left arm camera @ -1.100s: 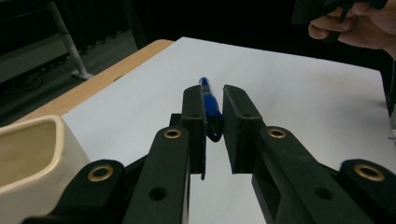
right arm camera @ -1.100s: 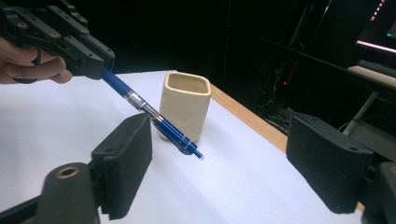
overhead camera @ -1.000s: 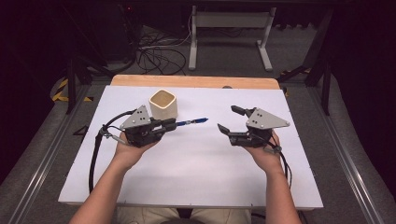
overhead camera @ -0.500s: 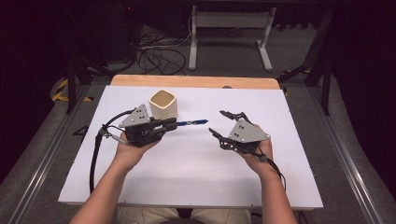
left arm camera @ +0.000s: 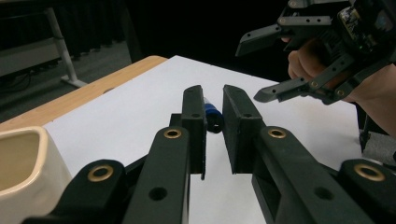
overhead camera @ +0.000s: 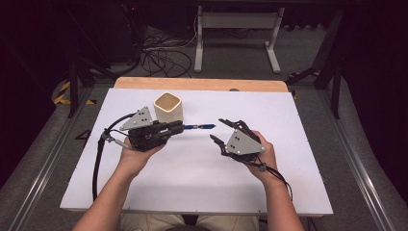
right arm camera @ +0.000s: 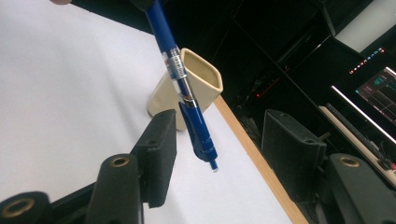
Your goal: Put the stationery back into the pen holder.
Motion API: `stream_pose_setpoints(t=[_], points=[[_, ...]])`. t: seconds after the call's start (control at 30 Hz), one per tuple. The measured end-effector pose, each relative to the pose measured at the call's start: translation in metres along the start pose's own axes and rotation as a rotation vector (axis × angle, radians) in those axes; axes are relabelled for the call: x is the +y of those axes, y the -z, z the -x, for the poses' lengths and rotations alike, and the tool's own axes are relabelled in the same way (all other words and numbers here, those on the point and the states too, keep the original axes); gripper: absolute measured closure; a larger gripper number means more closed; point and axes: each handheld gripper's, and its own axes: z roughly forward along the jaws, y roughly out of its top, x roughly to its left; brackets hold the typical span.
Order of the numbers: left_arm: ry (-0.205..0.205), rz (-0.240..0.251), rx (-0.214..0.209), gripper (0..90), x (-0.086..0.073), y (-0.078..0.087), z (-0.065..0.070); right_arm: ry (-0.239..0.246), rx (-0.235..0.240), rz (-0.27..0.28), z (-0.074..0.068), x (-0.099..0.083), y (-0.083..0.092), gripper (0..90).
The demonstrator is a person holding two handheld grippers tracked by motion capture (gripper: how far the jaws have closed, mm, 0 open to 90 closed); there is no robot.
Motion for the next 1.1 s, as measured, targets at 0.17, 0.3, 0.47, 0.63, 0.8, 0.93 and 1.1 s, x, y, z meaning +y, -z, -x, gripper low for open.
stream_pose_setpoints(t=[0.17,0.3,0.47,0.63,0.8,0.93,1.1], points=[[-0.007,0.007,-0.004,80.3,0.002,0.0,0.003,0.014,0.001,-0.007,-0.005,0.001,-0.004,47.0],[0.002,0.013,-0.006,80.2,0.003,0.0,0.005,0.029,0.005,-0.015,-0.01,0.002,-0.008,48.5],[0.008,0.016,-0.007,80.2,0.005,0.0,0.007,0.042,0.002,-0.026,-0.014,0.004,-0.012,50.9],[0.007,0.021,-0.019,80.2,0.005,0.0,0.008,0.068,-0.022,-0.034,-0.021,0.006,-0.016,53.5],[0.008,0.021,-0.021,80.2,0.006,-0.001,0.01,0.071,-0.054,-0.052,-0.026,0.006,-0.022,55.9],[0.004,0.026,-0.02,80.2,0.006,-0.001,0.01,0.037,-0.056,-0.055,-0.029,0.008,-0.025,57.6],[0.005,0.032,-0.016,80.2,0.007,0.0,0.011,-0.017,-0.074,-0.056,-0.031,0.009,-0.027,60.9]])
